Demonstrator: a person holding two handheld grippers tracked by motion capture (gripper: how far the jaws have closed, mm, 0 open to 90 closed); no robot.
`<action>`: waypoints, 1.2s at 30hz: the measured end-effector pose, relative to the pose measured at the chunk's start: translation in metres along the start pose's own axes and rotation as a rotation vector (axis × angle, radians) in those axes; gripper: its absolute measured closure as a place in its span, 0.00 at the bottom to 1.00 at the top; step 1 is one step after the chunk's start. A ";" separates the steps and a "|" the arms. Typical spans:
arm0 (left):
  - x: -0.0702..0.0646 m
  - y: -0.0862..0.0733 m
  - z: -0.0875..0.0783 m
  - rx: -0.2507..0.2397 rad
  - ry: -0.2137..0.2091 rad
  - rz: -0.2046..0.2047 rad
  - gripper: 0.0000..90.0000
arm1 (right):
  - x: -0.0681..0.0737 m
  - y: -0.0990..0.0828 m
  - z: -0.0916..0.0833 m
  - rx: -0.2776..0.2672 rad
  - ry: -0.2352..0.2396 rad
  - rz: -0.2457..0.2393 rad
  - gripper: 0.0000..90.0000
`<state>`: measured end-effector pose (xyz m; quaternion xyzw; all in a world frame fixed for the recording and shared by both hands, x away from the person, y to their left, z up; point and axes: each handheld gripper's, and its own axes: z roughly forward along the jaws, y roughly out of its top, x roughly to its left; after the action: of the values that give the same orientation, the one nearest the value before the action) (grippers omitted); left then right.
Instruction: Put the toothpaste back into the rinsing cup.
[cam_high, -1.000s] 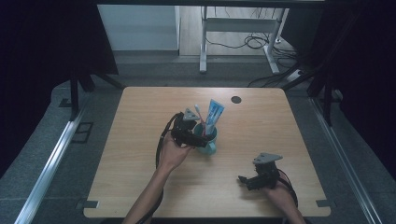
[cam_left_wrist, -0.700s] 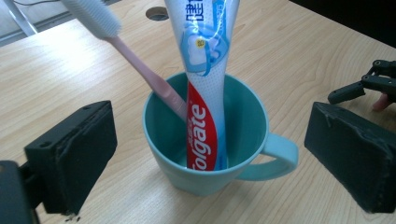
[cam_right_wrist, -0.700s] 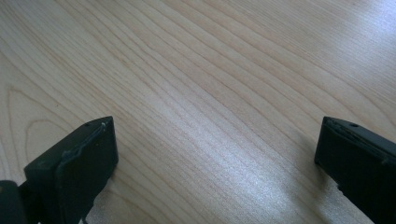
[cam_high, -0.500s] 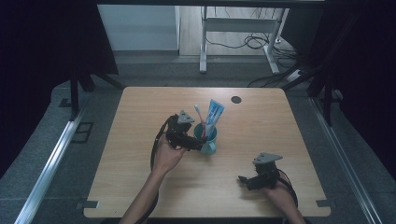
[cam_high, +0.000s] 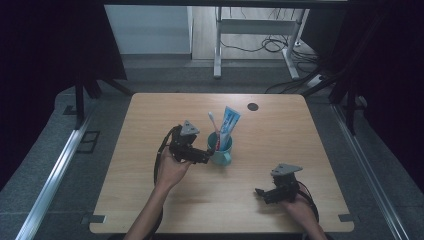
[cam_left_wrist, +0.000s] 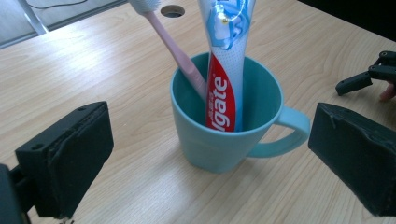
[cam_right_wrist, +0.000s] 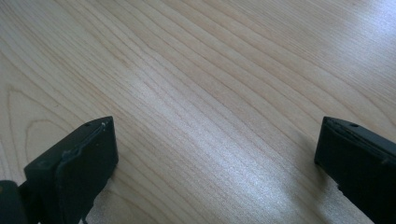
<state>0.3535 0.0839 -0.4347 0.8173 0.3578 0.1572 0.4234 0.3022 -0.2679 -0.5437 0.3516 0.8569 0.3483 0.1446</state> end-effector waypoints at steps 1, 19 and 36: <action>0.000 -0.001 -0.001 -0.003 0.004 -0.003 0.00 | 0.000 0.000 0.000 0.000 0.000 0.000 0.00; 0.007 -0.030 -0.023 -0.008 0.023 -0.014 0.01 | 0.000 0.000 0.000 0.000 0.000 0.000 0.00; 0.003 -0.053 -0.036 0.022 0.067 0.009 0.01 | 0.000 0.000 0.000 0.000 -0.001 0.001 0.00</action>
<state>0.3116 0.1273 -0.4560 0.8179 0.3699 0.1826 0.4012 0.3021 -0.2678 -0.5437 0.3522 0.8565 0.3484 0.1446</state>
